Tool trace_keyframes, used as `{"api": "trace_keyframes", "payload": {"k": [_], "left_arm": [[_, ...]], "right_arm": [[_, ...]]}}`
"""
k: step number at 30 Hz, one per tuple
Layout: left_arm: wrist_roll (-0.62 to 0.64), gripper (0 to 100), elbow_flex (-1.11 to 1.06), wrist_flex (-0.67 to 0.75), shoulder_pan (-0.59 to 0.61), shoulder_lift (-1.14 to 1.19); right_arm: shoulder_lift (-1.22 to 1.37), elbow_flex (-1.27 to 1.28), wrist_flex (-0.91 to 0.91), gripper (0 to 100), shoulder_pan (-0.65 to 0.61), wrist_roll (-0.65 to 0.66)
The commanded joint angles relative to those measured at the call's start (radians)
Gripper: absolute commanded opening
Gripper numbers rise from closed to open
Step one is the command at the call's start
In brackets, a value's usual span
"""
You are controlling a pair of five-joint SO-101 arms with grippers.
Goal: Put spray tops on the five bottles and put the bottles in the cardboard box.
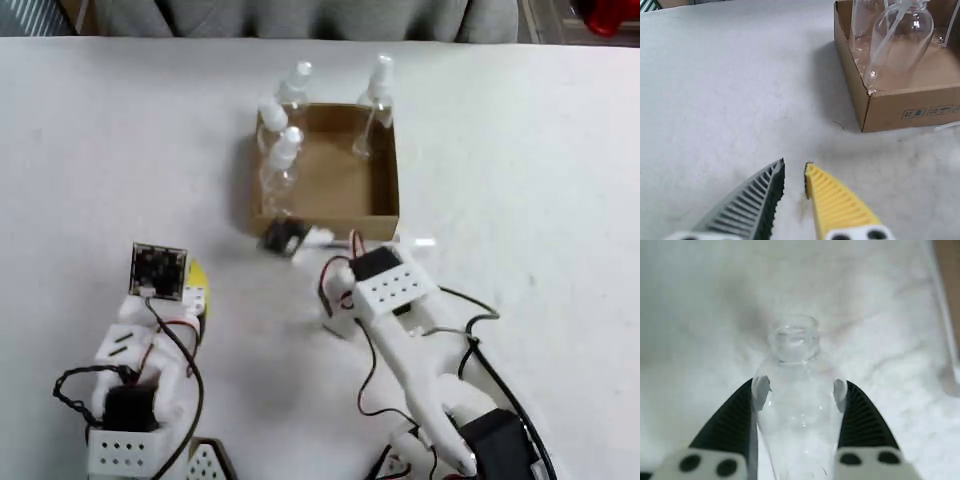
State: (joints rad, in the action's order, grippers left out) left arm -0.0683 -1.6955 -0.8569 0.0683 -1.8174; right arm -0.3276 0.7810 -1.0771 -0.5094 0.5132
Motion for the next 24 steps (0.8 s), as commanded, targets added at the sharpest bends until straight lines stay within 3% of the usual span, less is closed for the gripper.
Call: {"api": "trace_keyframes", "payload": {"k": [1, 4, 6, 16, 24], "left_arm": [[-0.008, 2, 0.003, -0.003, 0.007, -0.012], [-0.008, 2, 0.003, -0.003, 0.007, -0.012], [-0.008, 2, 0.003, -0.003, 0.007, -0.012], [-0.008, 2, 0.003, -0.003, 0.007, -0.012], [-0.008, 2, 0.003, -0.002, 0.007, -0.012]], "right_arm": [[-0.002, -0.089, -0.001, 3.5, 0.015, -0.353], [-0.002, -0.094, -0.001, 3.4, 0.025, -0.476], [-0.002, -0.094, -0.002, 3.3, 0.058, -0.473], [-0.010, -0.100, -0.050, 3.5, 0.472, -0.229], [-0.002, -0.100, 0.059, 3.8, 0.851, -0.041]]}}
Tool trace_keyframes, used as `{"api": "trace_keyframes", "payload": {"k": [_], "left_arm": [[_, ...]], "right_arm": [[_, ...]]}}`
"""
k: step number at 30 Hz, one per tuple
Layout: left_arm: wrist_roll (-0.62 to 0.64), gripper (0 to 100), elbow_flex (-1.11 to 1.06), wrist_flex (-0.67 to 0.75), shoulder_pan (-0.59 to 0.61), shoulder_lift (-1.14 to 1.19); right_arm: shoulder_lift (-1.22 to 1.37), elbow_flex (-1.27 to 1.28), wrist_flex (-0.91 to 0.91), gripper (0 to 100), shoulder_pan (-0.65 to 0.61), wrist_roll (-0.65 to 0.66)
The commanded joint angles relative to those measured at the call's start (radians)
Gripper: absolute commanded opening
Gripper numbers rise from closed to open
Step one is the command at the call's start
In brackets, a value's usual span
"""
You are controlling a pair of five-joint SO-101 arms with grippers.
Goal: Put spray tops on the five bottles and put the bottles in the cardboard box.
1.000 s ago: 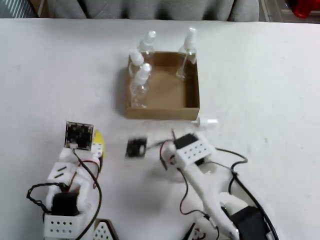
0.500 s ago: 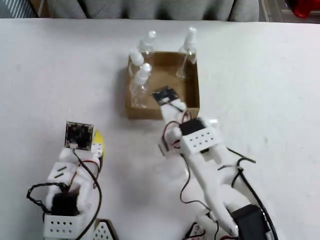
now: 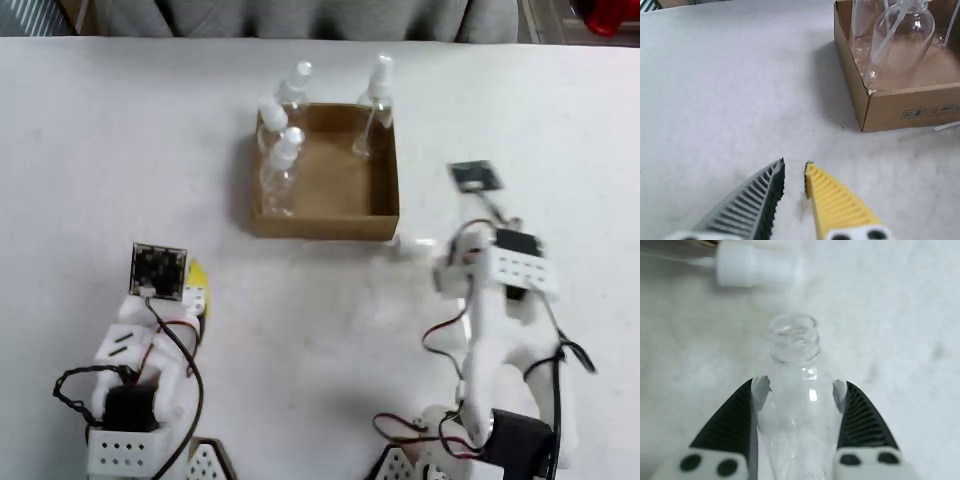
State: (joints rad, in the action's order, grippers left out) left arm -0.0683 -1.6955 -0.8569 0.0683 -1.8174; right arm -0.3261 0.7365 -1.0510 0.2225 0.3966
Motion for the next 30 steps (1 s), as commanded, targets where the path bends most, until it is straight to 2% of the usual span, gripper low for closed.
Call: {"api": "trace_keyframes", "payload": {"k": [1, 7, 11, 16, 20, 25, 30], "left_arm": [[-0.008, 2, 0.003, -0.002, 0.007, -0.012], [-0.008, 2, 0.003, -0.006, 0.007, -0.012], [-0.008, 2, 0.003, -0.008, 0.005, -0.012], [-0.008, 2, 0.003, -0.008, 0.005, -0.012], [-0.008, 2, 0.003, -0.008, 0.005, -0.012], [-0.008, 2, 0.003, -0.009, 0.005, -0.012], [-0.008, 2, 0.003, -0.009, 0.005, -0.012]], "right_arm": [[-0.004, -0.055, 0.044, 5.0, 0.151, 0.100], [-0.002, 0.012, 0.134, 18.6, 0.269, 0.195], [-0.002, 0.087, 0.217, 21.8, 0.278, 0.250], [-0.002, 0.100, 0.222, 30.0, 0.283, 0.298], [-0.004, 0.095, 0.228, 30.5, 0.289, 0.331], [-0.004, 0.063, 0.220, 30.5, 0.294, 0.450], [-0.001, -0.003, 0.220, 30.4, 0.352, 0.531]]}}
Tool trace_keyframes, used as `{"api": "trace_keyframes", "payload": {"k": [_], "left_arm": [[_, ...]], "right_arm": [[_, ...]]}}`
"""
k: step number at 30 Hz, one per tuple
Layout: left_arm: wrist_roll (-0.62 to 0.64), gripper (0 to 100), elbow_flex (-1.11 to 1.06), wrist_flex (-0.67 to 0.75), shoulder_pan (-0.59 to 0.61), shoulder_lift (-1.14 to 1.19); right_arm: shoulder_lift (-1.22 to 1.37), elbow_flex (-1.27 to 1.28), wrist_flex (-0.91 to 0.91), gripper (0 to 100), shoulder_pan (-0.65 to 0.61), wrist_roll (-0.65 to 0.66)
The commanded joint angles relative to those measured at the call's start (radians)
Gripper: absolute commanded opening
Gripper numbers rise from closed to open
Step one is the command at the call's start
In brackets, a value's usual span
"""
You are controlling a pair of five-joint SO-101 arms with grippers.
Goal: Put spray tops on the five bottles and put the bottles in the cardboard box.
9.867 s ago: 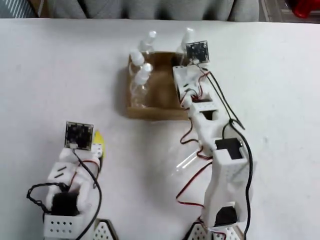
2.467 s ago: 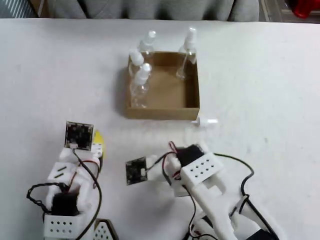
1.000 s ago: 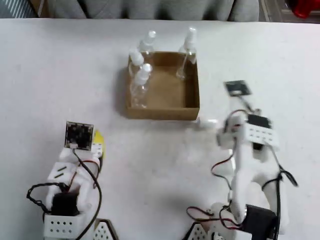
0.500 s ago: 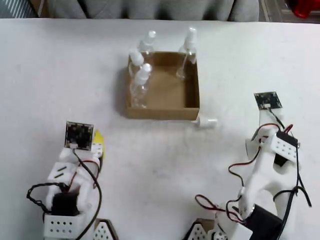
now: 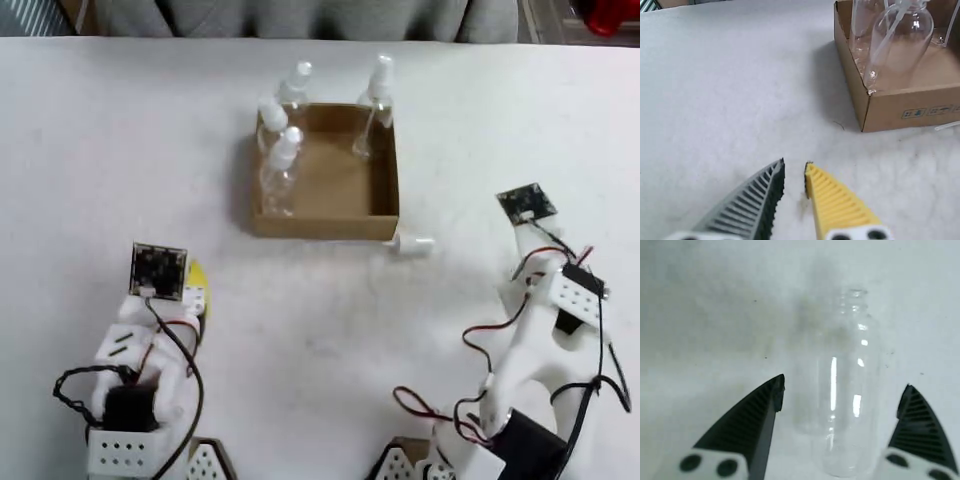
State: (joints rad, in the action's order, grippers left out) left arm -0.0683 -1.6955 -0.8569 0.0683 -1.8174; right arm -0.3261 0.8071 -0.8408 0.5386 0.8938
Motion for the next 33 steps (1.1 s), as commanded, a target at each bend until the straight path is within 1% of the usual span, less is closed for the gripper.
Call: {"api": "trace_keyframes", "payload": {"k": [1, 3, 6, 12, 16, 20, 22, 26, 27, 29, 31, 33], "left_arm": [[-0.008, 2, 0.003, -0.009, 0.005, -0.012], [-0.008, 2, 0.003, -0.009, 0.005, -0.012], [-0.008, 2, 0.003, -0.009, 0.005, -0.012], [-0.008, 2, 0.003, -0.009, 0.005, -0.012], [-0.008, 2, 0.003, -0.009, 0.005, -0.012], [-0.008, 2, 0.003, -0.009, 0.002, -0.012], [-0.006, 2, 0.003, -0.009, -0.001, -0.012], [0.002, 2, 0.003, 0.000, -0.008, -0.012], [-0.003, 2, 0.003, 0.000, -0.025, -0.012], [-0.005, 2, 0.017, 0.002, -0.067, -0.012], [-0.008, 2, 0.063, -0.003, -0.111, -0.012], [-0.069, 2, 0.127, -0.008, -0.170, -0.012]], "right_arm": [[-0.001, -0.077, 0.008, 30.4, 0.038, 0.034], [0.007, -0.083, -0.005, 30.4, 0.038, 0.037], [0.062, -0.120, -0.056, 30.2, 0.010, 0.080], [0.302, -0.310, -0.111, 21.7, 0.005, 0.087], [0.429, -0.451, -0.200, 24.0, 0.002, 0.086], [0.481, -0.535, -0.236, 23.8, 0.001, 0.084], [0.490, -0.555, -0.231, 19.3, 0.005, 0.081], [0.490, -0.580, -0.231, 1.9, 0.007, 0.081], [0.490, -0.583, -0.237, 1.1, 0.010, 0.081], [0.489, -0.585, -0.249, 2.9, 0.033, 0.081], [0.489, -0.585, -0.249, 1.7, 0.056, 0.081], [0.489, -0.585, -0.249, 1.5, 0.082, 0.081]]}}
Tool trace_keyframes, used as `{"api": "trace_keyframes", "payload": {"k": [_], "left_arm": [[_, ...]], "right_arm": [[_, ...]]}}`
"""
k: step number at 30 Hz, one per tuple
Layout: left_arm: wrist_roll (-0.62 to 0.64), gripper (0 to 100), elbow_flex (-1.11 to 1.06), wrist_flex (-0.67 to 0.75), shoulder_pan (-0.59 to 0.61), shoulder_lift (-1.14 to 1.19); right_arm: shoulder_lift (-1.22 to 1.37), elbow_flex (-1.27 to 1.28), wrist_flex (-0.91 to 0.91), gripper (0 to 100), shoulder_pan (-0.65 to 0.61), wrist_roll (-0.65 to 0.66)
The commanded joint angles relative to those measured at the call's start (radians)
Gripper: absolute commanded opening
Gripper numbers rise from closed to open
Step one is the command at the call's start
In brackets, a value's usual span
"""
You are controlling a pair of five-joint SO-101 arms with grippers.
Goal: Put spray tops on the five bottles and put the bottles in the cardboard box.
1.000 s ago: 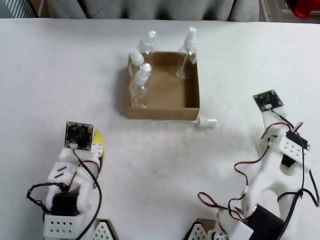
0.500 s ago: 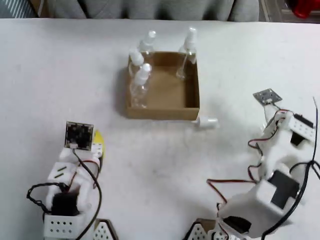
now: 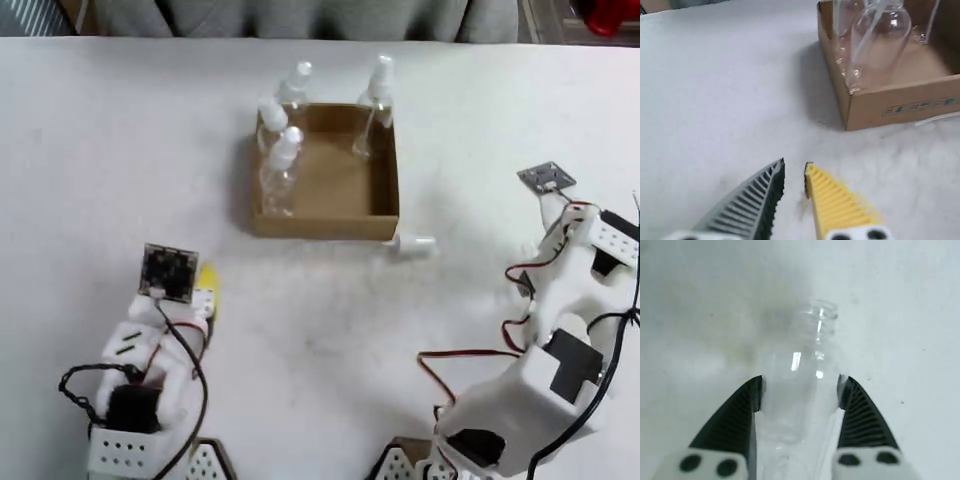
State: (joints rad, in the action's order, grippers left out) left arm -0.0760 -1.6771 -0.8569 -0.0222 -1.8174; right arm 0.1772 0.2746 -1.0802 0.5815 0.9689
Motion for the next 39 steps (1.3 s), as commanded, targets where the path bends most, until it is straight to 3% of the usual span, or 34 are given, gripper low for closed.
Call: {"api": "trace_keyframes", "payload": {"k": [1, 6, 12, 17, 22, 28, 33, 39], "left_arm": [[-0.092, 2, 0.141, -0.008, -0.111, -0.012], [-0.195, 2, 0.290, -0.008, -0.234, 0.117], [-0.281, 2, 0.594, -0.006, -0.367, 0.562], [-0.545, 2, 0.767, -0.005, -0.553, 0.889], [-0.741, 2, 0.787, 0.003, -0.694, 1.122], [-0.752, 5, 0.838, 0.210, -0.763, 1.348], [-0.752, 18, 1.066, 0.204, -0.757, 1.607], [-0.752, 20, 1.399, 0.183, -0.760, 1.928]], "right_arm": [[-0.015, -0.052, -0.010, 1.5, 0.051, 0.006], [-0.015, -0.074, -0.012, 1.6, 0.108, 0.006], [-0.005, -0.123, -0.012, 1.6, 0.143, 0.006], [-0.005, -0.129, -0.010, 1.6, 0.148, 0.008], [-0.005, -0.129, -0.010, 1.6, 0.148, 0.008], [-0.005, -0.129, -0.010, 1.6, 0.148, 0.012], [-0.007, -0.129, -0.008, 1.6, 0.148, 0.014], [-0.005, -0.129, -0.010, 1.6, 0.148, 0.012]]}}
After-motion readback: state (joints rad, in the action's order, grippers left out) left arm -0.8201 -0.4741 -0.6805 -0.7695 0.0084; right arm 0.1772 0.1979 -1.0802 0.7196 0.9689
